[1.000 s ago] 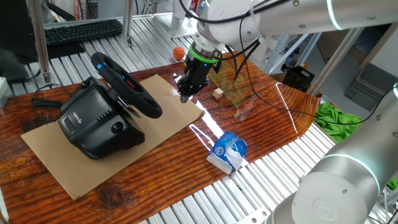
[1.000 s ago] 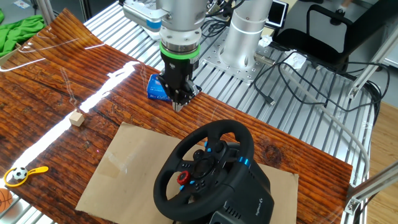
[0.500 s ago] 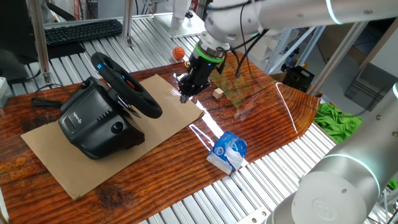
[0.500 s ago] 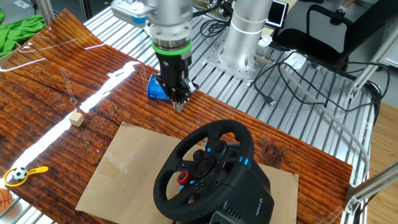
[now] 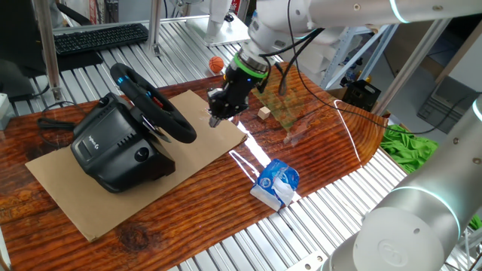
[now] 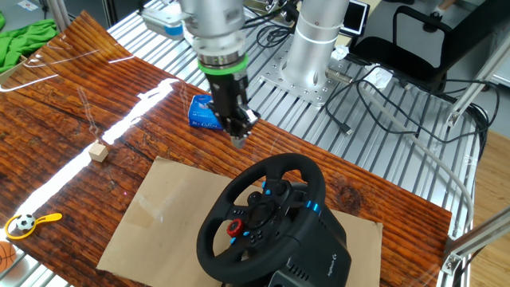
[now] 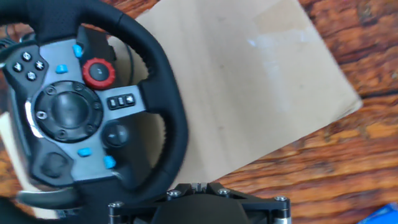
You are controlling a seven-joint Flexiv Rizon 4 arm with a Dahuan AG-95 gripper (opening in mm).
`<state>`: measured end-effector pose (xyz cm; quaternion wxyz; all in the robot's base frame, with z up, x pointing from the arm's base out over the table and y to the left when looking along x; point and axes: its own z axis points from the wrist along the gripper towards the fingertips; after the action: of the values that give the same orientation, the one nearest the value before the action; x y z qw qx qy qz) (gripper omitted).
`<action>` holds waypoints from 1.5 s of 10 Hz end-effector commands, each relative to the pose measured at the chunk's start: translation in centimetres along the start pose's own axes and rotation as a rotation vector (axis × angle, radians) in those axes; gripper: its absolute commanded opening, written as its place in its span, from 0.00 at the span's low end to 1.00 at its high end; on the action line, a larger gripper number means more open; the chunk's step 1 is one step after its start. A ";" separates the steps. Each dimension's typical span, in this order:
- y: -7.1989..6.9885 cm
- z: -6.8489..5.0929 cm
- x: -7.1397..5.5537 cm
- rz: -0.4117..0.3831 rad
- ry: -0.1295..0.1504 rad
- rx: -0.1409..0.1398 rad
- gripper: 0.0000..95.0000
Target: Rotate the steering wheel 90 degrees clockwise
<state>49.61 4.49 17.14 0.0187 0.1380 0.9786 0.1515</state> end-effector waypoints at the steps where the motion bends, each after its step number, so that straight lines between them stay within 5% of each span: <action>1: 1.6 -0.4 0.4 0.035 0.007 -0.010 0.00; 5: 4.5 -0.9 0.9 0.105 0.012 -0.007 0.00; 9: 5.4 -1.2 1.5 0.146 0.007 0.037 0.00; 11: 6.0 -1.3 1.9 0.144 0.023 0.122 0.00; 15: 7.1 -1.3 1.6 0.184 0.035 0.115 0.00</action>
<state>50.01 11.05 20.58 -0.0211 0.2298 0.9693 0.0851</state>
